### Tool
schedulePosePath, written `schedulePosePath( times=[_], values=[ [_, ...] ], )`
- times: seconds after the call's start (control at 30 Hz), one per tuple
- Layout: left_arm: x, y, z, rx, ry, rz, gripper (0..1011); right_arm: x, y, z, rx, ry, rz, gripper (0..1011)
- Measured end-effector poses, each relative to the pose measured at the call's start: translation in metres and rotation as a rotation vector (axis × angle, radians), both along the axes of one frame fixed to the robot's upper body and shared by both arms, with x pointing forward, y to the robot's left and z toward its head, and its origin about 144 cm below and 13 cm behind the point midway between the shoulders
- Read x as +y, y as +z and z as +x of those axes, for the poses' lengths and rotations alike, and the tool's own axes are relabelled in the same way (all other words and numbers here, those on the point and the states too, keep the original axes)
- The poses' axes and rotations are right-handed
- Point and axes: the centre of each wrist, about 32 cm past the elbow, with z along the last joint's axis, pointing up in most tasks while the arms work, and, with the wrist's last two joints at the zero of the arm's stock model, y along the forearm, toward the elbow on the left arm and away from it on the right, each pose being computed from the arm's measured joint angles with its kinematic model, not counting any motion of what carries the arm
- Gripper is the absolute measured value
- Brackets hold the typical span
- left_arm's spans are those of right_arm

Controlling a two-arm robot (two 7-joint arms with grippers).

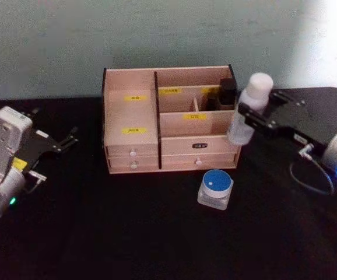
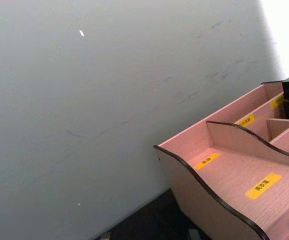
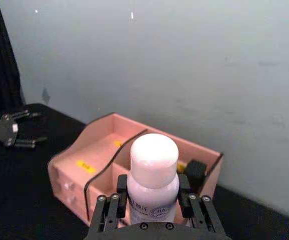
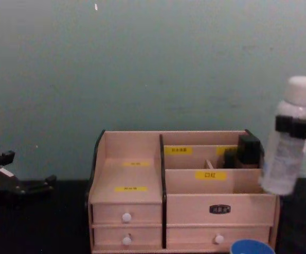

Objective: Pick up the facial cleanser and watermelon frost from the table and place them into the tiered storage box.

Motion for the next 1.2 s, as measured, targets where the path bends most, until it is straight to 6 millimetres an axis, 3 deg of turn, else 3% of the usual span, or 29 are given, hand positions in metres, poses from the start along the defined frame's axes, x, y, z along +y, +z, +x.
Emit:
schedulePosePath(
  times=[0.87, 1.2],
  values=[
    [0.000, 0.000, 0.000, 0.000, 0.000, 0.000, 1001, 0.059, 0.019, 0.098, 0.008, 0.077, -0.003, 590],
    [0.000, 0.000, 0.000, 0.000, 0.000, 0.000, 1001, 0.072, 0.016, 0.121, 0.031, 0.085, -0.009, 590]
  ],
)
